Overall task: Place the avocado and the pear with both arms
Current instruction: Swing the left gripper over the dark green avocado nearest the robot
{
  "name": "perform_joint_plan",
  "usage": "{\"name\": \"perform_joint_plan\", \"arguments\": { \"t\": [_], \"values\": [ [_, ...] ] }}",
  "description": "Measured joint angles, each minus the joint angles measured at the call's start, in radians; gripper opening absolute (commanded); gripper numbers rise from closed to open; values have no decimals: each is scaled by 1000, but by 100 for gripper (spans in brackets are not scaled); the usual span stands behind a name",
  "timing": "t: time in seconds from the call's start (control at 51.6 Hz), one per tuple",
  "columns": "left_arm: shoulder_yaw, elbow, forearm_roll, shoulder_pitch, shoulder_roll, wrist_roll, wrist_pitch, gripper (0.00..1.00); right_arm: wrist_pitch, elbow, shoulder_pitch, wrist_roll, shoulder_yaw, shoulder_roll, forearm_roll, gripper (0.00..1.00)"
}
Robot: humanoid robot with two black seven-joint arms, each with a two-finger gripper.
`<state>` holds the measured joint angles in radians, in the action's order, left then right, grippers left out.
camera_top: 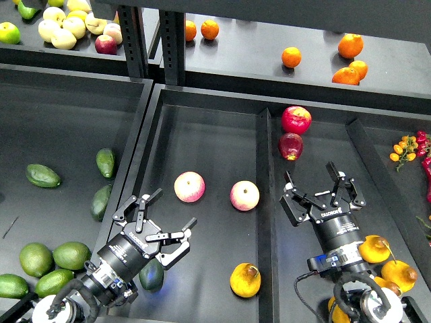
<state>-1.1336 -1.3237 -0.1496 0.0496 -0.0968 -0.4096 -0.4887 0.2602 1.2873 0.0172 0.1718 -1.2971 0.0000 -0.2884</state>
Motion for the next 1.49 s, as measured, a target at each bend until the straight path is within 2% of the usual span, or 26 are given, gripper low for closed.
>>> {"name": "perform_joint_plan", "arguments": {
  "t": [0.271, 0.446, 0.639, 0.659, 0.833, 0.93, 1.104, 1.337, 1.492],
  "values": [
    [22, -1, 118, -57, -45, -22, 0, 99, -8, 6, 0, 0, 5, 0, 0, 100],
    [103, -2, 244, -209, -124, -73, 0, 99, -74, 7, -21, 0, -16, 0, -1, 100],
    [342, -7, 324, -486, -320, -79, 0, 99, -201, -9, -115, 1, -85, 0, -9, 100],
    [434, -7, 331, -575, -371, -79, 0, 99, -220, -16, -141, 3, -91, 0, -9, 100],
    [723, -7, 351, -848, -446, -80, 0, 99, -271, -37, -214, 3, -102, 0, -8, 100],
    [866, -5, 367, -984, -449, -80, 0, 99, -294, -49, -246, 3, -114, 0, -8, 100],
    [1070, 15, 380, -1158, -403, -79, 0, 99, -307, -69, -297, 6, -138, 0, -7, 100],
    [1318, 56, 385, -1309, -293, -79, 0, 99, -313, -99, -348, 7, -152, 0, -7, 100],
    [1441, 108, 403, -1353, -211, -79, 0, 99, -313, -115, -364, 8, -153, 0, -8, 100]
  ]
}}
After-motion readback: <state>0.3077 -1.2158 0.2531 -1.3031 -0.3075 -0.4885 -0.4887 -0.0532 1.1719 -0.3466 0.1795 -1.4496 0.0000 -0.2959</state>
